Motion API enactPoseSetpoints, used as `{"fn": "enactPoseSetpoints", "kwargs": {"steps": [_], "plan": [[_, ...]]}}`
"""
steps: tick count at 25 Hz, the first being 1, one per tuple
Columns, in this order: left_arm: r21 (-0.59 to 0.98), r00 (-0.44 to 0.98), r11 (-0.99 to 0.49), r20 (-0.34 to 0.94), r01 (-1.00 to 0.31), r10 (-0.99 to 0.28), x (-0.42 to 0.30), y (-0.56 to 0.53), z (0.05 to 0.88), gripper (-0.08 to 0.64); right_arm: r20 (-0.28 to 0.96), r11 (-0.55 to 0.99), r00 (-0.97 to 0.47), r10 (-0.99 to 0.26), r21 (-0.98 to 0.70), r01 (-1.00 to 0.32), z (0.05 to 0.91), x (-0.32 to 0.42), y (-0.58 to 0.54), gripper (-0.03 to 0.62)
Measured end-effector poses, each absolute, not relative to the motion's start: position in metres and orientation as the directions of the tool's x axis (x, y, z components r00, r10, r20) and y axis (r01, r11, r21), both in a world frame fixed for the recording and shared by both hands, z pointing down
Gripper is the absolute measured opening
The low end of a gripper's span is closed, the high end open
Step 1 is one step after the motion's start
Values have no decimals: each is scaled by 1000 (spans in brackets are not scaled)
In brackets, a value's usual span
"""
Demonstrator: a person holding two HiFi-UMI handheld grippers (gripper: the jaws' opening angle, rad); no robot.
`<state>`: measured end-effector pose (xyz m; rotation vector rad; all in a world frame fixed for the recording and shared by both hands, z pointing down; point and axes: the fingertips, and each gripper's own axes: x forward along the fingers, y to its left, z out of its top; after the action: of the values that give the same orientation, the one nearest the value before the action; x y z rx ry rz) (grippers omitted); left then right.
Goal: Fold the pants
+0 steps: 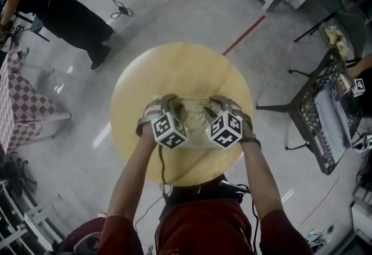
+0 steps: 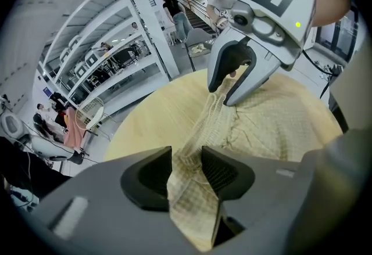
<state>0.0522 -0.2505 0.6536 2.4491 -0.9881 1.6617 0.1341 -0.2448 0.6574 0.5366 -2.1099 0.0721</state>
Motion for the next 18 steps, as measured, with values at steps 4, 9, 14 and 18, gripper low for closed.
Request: {"fn": "enactPoseSetpoints", "kwargs": {"steps": [4,9,14,18], "plan": [[-323,233,-794,839,-514,-492,52,-251,651,175,807,900,-472,-354,157,-406,657,134,-245,133],[-341,232,-784,827,-519,-513,53,-252,643,179,802,894,-466,-373,177,-411,650,136,-246,133],[-357,242,-761,801,-542,-548,45,-248,629,179,787,875,-463,-407,191,-444,639,137,-238,133],[-319,271,-725,776,-610,-570,46,-239,618,181,746,837,-489,-453,167,-520,623,140,-232,133]]}}
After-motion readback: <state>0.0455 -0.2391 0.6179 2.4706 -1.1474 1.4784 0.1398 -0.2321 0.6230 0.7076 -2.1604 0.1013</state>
